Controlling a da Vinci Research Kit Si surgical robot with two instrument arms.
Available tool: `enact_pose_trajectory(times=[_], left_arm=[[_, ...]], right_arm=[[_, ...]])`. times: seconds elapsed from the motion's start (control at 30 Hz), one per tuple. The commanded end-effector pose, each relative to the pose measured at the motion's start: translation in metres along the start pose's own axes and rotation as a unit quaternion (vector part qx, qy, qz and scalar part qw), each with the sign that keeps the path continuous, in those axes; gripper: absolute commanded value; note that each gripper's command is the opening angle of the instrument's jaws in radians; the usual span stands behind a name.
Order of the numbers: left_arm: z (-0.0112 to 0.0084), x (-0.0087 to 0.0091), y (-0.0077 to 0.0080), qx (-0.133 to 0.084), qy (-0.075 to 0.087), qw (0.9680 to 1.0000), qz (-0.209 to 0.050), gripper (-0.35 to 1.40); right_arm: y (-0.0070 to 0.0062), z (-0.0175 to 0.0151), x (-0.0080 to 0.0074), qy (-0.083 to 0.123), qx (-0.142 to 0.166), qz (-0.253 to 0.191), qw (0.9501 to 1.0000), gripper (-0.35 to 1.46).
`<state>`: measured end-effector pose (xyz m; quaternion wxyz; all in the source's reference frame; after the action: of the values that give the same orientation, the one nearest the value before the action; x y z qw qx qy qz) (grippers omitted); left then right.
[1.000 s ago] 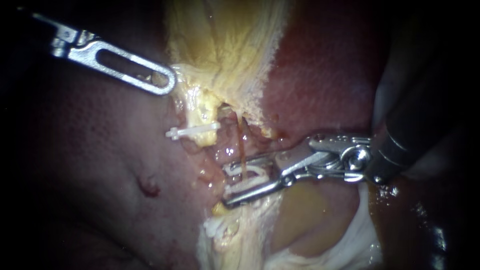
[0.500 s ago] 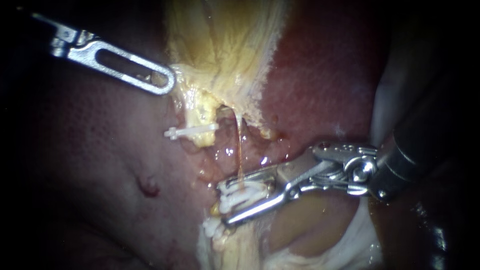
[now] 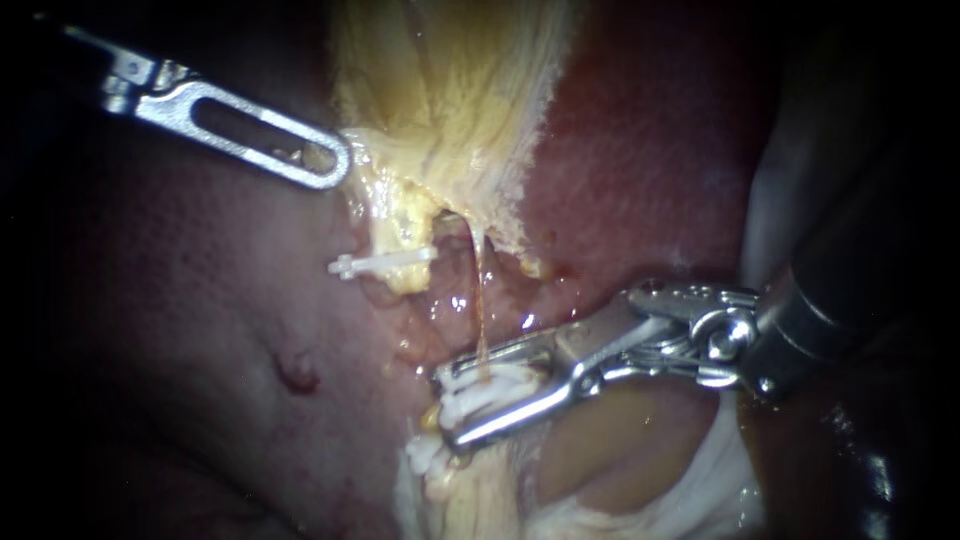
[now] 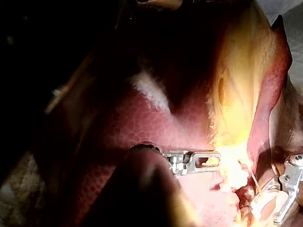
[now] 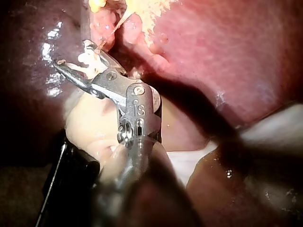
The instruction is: Clipping second clip right tube
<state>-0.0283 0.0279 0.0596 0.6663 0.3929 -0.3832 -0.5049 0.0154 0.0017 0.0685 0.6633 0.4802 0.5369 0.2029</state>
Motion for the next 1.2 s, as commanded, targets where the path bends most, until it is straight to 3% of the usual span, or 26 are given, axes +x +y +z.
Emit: enact_pose_trajectory(times=[0.03,0.53,0.77,1.2], left_arm=[[0.0,0.0,0.0,0.0,0.0,1.0,0.0,-0.35],[0.0,0.0,0.0,0.0,0.0,1.0,0.0,-0.35],[0.0,-0.0001,0.0001,0.0,0.0,1.0,0.0,-0.35],[0.0,-0.0001,0.0001,0.0,0.0,1.0,0.0,-0.35]], right_arm=[[0.0,-0.0001,-0.0001,0.0,0.0,-0.001,1.0,0.23],[0.0001,-0.0005,-0.0002,0.0,0.001,0.002,1.0,-0.35],[0.0003,-0.0008,-0.0003,-0.004,0.008,0.056,0.9984,-0.35],[0.0005,-0.0009,-0.0005,-0.007,0.013,0.055,0.9984,-0.35]])
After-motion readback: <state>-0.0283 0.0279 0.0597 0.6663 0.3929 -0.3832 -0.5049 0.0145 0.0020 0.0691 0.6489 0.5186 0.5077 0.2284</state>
